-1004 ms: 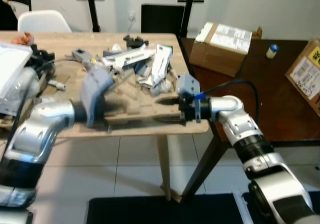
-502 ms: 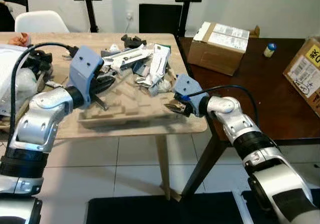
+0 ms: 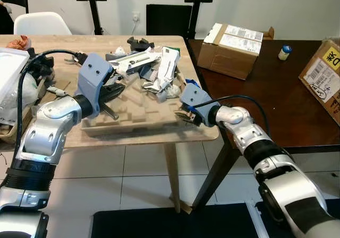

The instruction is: Picking trash to rubbish bin

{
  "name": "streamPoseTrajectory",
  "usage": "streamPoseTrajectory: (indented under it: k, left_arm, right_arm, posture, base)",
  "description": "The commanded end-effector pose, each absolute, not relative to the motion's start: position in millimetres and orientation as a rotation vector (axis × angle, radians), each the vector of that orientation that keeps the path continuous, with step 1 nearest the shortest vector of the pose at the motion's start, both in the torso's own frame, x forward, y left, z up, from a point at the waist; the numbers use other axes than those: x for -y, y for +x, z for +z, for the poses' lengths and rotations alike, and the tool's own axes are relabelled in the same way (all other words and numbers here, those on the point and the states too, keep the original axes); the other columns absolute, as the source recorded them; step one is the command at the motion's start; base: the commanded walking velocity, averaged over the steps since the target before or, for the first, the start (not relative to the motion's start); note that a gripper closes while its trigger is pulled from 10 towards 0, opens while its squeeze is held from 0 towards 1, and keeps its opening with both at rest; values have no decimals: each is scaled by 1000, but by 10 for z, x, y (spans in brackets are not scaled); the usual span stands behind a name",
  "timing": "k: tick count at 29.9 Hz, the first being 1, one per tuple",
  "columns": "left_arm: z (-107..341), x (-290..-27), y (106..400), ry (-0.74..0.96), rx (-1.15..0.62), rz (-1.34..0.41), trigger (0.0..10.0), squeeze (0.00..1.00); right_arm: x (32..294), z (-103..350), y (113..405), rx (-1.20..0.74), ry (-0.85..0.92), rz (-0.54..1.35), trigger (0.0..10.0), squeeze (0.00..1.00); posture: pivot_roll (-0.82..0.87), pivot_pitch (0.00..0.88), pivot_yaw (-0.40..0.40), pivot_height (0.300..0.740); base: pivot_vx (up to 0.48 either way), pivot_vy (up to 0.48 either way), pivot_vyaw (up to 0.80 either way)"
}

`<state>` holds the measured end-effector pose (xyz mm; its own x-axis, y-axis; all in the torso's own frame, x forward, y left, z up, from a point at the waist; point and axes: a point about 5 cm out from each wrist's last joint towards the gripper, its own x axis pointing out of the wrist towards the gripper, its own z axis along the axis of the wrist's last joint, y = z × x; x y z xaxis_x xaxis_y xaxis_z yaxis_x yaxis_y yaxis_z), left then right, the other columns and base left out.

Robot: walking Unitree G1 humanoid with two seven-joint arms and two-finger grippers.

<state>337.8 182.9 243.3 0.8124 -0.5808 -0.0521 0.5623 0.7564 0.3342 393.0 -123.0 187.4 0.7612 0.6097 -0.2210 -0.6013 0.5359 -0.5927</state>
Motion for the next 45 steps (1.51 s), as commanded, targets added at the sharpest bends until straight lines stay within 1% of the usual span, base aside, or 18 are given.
streamPoseTrajectory:
  k: [1,2,3,4,6,12,15,24,26,27,29,34,35,36,39,41,42,45]
  left_arm:
    - [2355,-1816,3374,351,41,-628,10000,0]
    - [2355,-1816,3374,351,41,-628,10000,0]
    - [2361,-1818,3372,349,43,-627,10000,0]
    - [2367,-1822,3369,347,45,-625,10000,0]
    - [2370,-1828,3362,347,48,-623,10000,0]
    - [2335,-1830,3355,349,41,-622,10000,0]
    - [2325,-1805,3359,357,36,-633,10000,0]
    - [2330,-1805,3338,359,40,-635,10000,0]
    - [2321,-1809,3318,364,32,-645,10000,0]
    - [2321,-1809,3318,364,32,-645,10000,0]
    - [2325,-1814,3298,374,23,-660,10000,0]
    - [2340,-1820,3287,380,23,-667,10000,0]
    - [2365,-1834,3279,392,23,-671,10000,0]
    - [2365,-1834,3279,392,23,-671,10000,0]
    - [2397,-1856,3259,404,26,-674,10000,0]
    - [2397,-1856,3259,404,26,-674,10000,0]
    - [2404,-1868,3241,407,25,-676,10000,0]
    - [2403,-1876,3231,410,24,-676,10000,0]
  right_arm:
    - [1228,1933,3978,18,-639,668,8000,0]
    - [1228,1933,3978,18,-639,668,8000,0]
    - [1211,1973,3991,23,-565,670,0,0]
    - [1191,2012,4007,29,-520,666,0,0]
    - [1157,2023,4023,21,-525,662,0,0]
    - [1062,1911,4020,-26,-624,674,0,0]
    - [948,1764,3973,-89,-766,763,0,0]
    - [880,1714,3947,-131,-866,848,0,0]
    - [890,1711,3931,-142,-895,897,0,0]
    - [890,1711,3931,-142,-895,897,0,0]
    - [908,1716,3897,-159,-897,993,0,0]
    - [921,1730,3876,-166,-881,1049,0,0]
    - [987,1774,3837,-184,-853,1163,0,0]
    - [987,1774,3837,-184,-853,1163,0,0]
    - [1102,1893,3798,-195,-795,1291,0,0]
    - [1102,1893,3798,-195,-795,1291,0,0]
    - [1160,1996,3779,-185,-734,1359,0,0]
    - [1201,2109,3764,-169,-663,1418,0,0]
  posture:
    - [43,89,-3,740]
    - [43,89,-3,740]
    - [47,91,-8,740]
    - [48,92,-10,740]
    - [47,91,-10,740]
    - [44,97,-7,740]
    - [43,104,-13,740]
    - [49,119,-35,740]
    - [52,120,-40,740]
    - [52,120,-40,740]
    - [56,122,-44,740]
    - [57,123,-45,740]
    - [66,116,-49,740]
    - [66,116,-49,740]
    - [73,116,-47,740]
    - [73,116,-47,740]
    - [76,112,-46,740]
    - [76,111,-47,740]
  base:
    - [0,0,0]
    - [0,0,0]
    - [0,0,0]
    - [0,0,0]
    - [0,0,0]
    - [0,0,0]
    - [0,0,0]
    - [0,0,0]
    - [0,0,0]
    - [0,0,0]
    - [0,0,0]
    - [0,0,0]
    - [0,0,0]
    - [0,0,0]
    - [0,0,0]
    - [0,0,0]
    - [0,0,0]
    - [0,0,0]
